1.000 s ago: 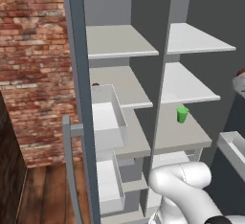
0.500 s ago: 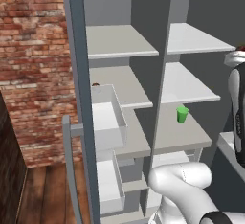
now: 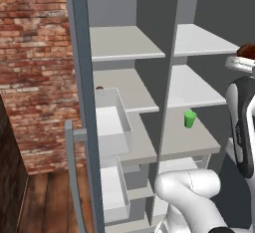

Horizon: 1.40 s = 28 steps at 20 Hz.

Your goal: Pick up the frozen steak from the freezer, place it on any shelf in the fridge, and close the fridge and freezer doors when done.

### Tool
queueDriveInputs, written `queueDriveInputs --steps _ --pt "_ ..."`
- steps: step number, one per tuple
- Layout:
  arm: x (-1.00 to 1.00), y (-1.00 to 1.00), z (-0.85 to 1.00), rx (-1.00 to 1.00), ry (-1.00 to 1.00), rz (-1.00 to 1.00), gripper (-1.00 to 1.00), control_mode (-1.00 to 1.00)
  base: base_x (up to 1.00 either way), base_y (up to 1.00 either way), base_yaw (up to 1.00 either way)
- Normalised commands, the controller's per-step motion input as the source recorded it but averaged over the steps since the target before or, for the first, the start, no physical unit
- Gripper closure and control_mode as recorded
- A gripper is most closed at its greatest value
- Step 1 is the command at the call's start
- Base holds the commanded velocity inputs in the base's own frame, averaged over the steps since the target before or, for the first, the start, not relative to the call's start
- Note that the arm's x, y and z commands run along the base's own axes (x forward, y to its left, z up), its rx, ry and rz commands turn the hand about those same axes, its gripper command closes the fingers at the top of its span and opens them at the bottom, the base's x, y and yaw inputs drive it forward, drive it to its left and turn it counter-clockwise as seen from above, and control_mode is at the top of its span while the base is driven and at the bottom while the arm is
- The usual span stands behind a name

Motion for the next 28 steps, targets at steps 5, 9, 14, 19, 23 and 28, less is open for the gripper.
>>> queueDriveInputs --steps 5,9,14,19,23,28 --pt "0.5 -0.26 0.78 0.1 0.14 0.02 1.0 -1.0 0.0 0.0 0.0" --pt "0.61 -0.23 0.38 0.03 0.18 0.07 1.0 -1.0 0.0 0.0 0.0" --pt "0.47 -0.04 -0.11 0.0 0.02 0.07 1.0 -1.0 0.0 0.0 0.0" --pt "0.59 0.0 -0.31 0.0 0.0 0.08 1.0 -1.0 0.0 0.0 0.0" --pt "0.8 0.0 -0.3 0.0 0.0 0.06 1.0 -1.0 0.0 0.0 0.0" --pt "0.99 0.0 -0.1 0.0 0.0 0.04 1.0 -1.0 0.0 0.0 0.0"
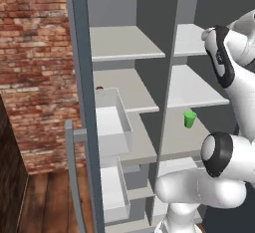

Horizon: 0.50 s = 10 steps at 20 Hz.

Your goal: Pick up the frozen steak from the freezer, place it on any shelf in the fridge, and close the fridge and freezer doors when done.

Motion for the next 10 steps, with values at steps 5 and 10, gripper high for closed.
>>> queueDriveInputs --steps 5,10 --pt "1.0 0.0 0.0 0.0 0.07 0.02 1.0 -1.0 0.0 0.0 0.0" --pt "0.85 0.02 -0.01 0.0 0.07 0.01 -1.0 -1.0 0.0 0.0 0.0"
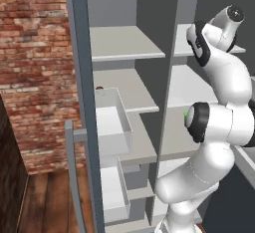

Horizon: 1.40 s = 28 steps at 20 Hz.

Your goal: Pick up the frozen steak from the freezer, place it on any shelf in the fridge, and close the fridge and freezer doors when done.

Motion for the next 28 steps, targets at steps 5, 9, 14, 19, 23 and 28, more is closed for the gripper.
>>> queueDriveInputs --steps 5,9,14,19,23,28 --pt "0.29 0.03 0.0 0.0 0.0 0.0 -1.0 -1.0 0.0 0.0 0.0" --pt "0.0 0.01 -0.01 0.0 -0.05 0.0 -1.0 -1.0 0.0 0.0 0.0" --pt "-0.47 0.02 0.0 0.0 -0.13 0.0 -1.0 -1.0 0.0 0.0 0.0" --pt "-0.98 0.12 0.0 0.0 -0.23 0.0 -1.0 -1.0 0.0 0.0 0.0" --pt "-1.0 0.34 0.0 0.0 -0.21 0.04 -1.0 -1.0 0.0 0.0 0.0" --pt "-1.0 0.48 0.22 -0.02 -0.07 0.04 -1.0 -1.0 0.0 0.0 0.0"
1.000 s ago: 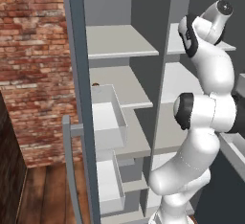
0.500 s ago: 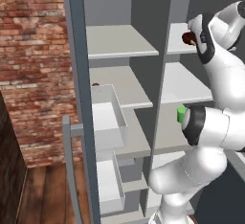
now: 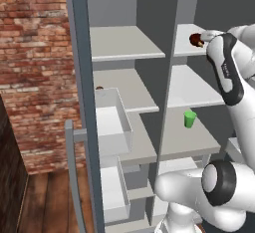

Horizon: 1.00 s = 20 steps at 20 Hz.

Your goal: Pick up the frozen steak from the freezer, place it on any shelf in the fridge, and close the fridge and freezer doors when done.

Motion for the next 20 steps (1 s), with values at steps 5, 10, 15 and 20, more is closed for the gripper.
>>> queueDriveInputs --steps 5,10,15,20 --pt "-1.0 0.35 0.43 -0.06 0.0 0.01 -1.0 -1.0 0.0 0.0 0.0" --pt "-1.0 0.17 0.33 -0.07 0.14 0.0 -1.0 -1.0 0.0 0.0 0.0" --pt "-1.0 0.3 -0.16 -0.1 0.36 0.0 -1.0 -1.0 0.0 0.0 0.0" --pt "-0.93 0.4 -0.57 -0.01 0.27 0.0 -1.0 -1.0 0.0 0.0 0.0"
